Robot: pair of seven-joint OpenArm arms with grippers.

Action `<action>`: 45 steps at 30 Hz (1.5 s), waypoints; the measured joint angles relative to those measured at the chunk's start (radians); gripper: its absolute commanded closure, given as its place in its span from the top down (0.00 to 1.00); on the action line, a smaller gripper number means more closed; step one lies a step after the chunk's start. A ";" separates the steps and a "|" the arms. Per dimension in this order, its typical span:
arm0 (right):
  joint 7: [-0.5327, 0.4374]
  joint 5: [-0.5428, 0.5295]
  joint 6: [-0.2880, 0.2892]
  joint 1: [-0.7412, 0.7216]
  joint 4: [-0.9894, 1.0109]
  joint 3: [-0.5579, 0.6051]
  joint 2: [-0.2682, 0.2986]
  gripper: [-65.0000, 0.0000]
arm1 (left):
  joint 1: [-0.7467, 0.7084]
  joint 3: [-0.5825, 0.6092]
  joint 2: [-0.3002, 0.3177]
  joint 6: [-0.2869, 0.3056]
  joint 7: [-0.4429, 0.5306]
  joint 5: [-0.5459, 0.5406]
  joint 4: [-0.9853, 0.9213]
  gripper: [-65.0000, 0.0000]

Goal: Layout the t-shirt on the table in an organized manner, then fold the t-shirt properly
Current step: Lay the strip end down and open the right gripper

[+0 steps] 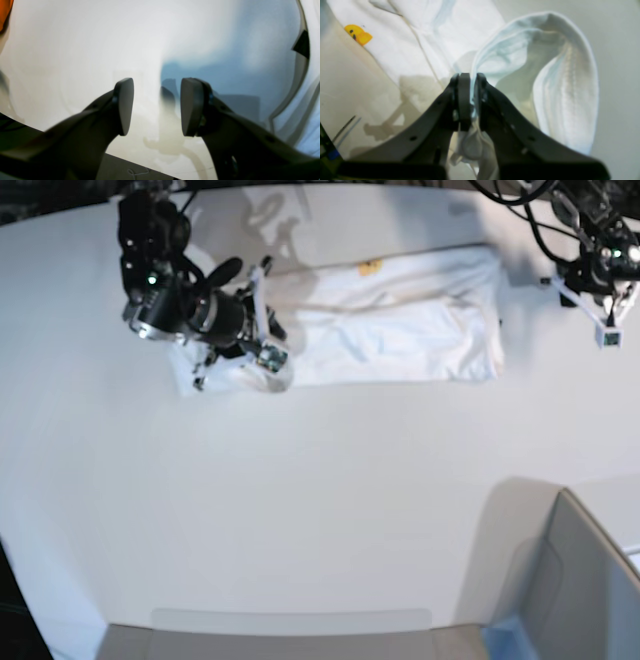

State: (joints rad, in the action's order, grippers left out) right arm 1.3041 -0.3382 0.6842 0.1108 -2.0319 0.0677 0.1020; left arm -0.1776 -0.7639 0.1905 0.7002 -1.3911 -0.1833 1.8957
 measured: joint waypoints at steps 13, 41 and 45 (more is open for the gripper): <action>0.001 -0.006 0.000 -0.030 0.013 0.073 0.005 0.00 | 0.000 0.055 -0.001 0.000 0.000 -0.001 0.000 0.47; 0.004 -0.006 0.000 -0.004 0.054 -0.085 0.016 0.61 | 0.000 0.069 -0.002 0.000 0.000 0.000 0.000 0.47; 0.003 -0.006 0.000 -0.026 0.054 0.020 0.001 0.64 | 0.000 0.069 -0.002 0.000 0.000 0.000 0.000 0.47</action>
State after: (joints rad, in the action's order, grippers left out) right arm 1.3071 -0.3447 0.6846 0.0845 -1.9781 0.0875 0.1028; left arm -0.1772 -0.6945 0.1883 0.7006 -1.3911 -0.1837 1.8957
